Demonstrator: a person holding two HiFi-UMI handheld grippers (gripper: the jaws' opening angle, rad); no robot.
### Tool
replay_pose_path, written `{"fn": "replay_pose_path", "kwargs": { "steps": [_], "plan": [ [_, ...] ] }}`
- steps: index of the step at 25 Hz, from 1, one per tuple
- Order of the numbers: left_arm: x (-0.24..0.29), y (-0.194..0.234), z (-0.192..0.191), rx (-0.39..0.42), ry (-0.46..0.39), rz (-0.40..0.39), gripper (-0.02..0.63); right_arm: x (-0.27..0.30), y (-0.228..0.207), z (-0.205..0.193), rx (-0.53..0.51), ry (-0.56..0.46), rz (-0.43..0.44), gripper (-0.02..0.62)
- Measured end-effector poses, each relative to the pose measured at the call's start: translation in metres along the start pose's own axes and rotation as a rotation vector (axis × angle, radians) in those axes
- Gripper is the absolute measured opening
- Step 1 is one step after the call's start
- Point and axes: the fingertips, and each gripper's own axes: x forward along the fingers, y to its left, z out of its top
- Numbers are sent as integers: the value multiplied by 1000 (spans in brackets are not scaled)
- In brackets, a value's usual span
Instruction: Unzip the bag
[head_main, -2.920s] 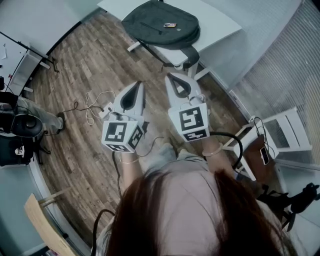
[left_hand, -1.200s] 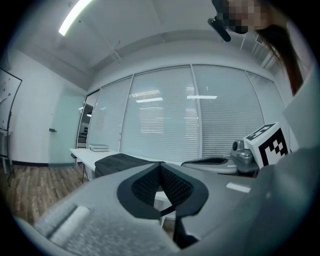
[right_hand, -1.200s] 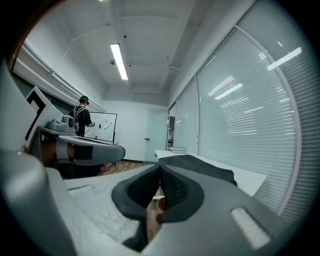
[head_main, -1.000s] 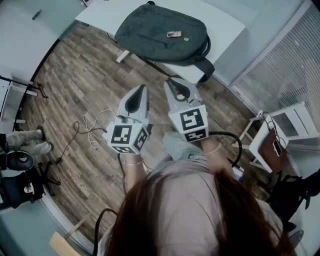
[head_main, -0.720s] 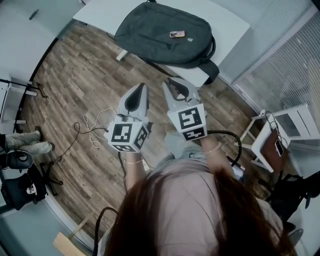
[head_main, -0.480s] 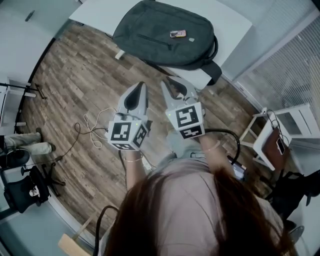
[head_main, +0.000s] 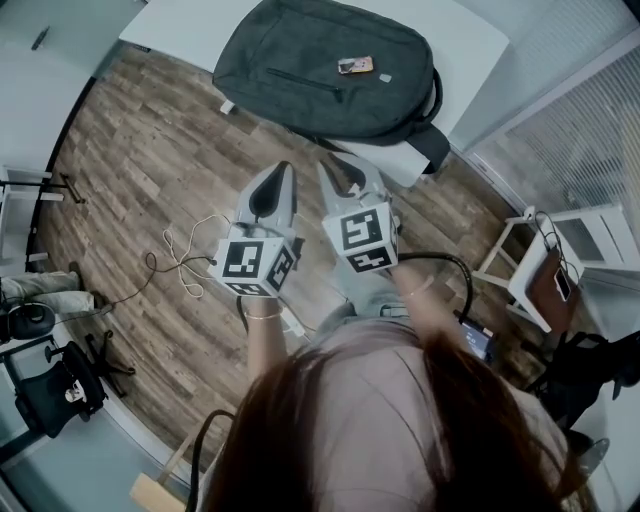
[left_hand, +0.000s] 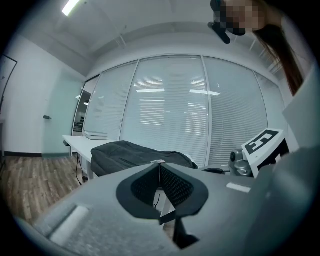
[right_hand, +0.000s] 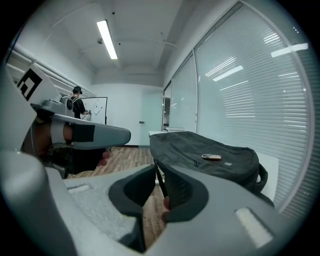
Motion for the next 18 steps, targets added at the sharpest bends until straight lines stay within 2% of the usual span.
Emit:
{"fn": "replay_pose_path", "kwargs": {
  "steps": [5,18],
  "plan": [
    [16,13,-12,-17,22,-9,12,22,-4,-14,15,32,-38,60],
    [53,36,-38,-48,81,-42,12,64,-12,-49,69,125,-36,67]
  ]
}}
